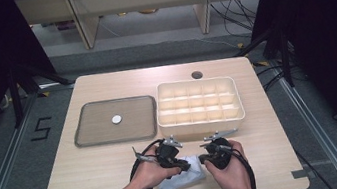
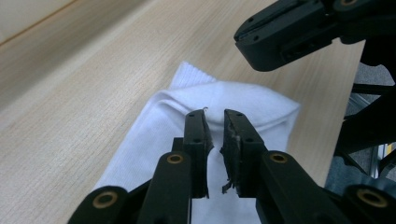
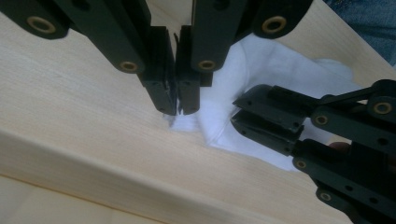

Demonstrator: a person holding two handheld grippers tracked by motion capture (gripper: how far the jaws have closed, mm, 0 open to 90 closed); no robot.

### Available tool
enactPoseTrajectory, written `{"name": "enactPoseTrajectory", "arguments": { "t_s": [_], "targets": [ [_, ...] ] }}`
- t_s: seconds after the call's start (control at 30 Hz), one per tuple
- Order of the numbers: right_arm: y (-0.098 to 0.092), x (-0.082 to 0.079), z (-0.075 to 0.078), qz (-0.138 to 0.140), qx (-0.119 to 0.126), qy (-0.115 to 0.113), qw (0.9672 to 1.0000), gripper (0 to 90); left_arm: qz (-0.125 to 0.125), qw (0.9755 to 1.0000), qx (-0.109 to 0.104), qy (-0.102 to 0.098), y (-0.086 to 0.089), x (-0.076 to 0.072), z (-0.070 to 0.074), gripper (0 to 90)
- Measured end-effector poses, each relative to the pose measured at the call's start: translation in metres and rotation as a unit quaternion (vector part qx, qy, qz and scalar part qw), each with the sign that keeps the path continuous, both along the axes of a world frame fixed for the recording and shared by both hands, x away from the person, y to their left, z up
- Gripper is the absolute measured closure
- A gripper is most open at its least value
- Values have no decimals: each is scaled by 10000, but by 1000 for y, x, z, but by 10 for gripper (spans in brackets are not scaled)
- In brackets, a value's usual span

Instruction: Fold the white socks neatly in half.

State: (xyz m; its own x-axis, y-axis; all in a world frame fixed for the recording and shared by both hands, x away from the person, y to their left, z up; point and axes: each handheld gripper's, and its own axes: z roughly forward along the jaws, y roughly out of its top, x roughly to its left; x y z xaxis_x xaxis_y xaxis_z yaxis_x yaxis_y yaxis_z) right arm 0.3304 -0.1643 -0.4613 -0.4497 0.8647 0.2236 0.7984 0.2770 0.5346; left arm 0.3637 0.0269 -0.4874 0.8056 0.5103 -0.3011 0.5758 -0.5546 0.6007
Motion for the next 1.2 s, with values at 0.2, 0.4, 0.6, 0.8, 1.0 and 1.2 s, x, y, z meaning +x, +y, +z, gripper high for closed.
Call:
{"name": "enactPoseTrajectory", "arguments": {
  "t_s": [0.2,0.4,0.6,0.8,1.0,1.2],
  "targets": [
    [4,-1,-8,117,8,17,9999,870,-87,9999,40,-63,-4,0,-6,770],
    [4,-1,-9,71,5,3,10000,870,-61,9996,-140,-224,-1,-2,2,694],
    [2,-2,6,46,81,-55,9999,871,121,9983,-320,-462,30,-10,29,566],
    [12,0,14,151,77,-206,9996,872,689,9966,-162,-410,82,-10,32,494],
    [28,2,12,425,79,-114,9990,884,1088,9938,-236,-47,106,-10,20,476],
    [42,3,6,610,63,147,9980,900,1231,9917,-327,200,111,-13,11,496]
  ]
}}
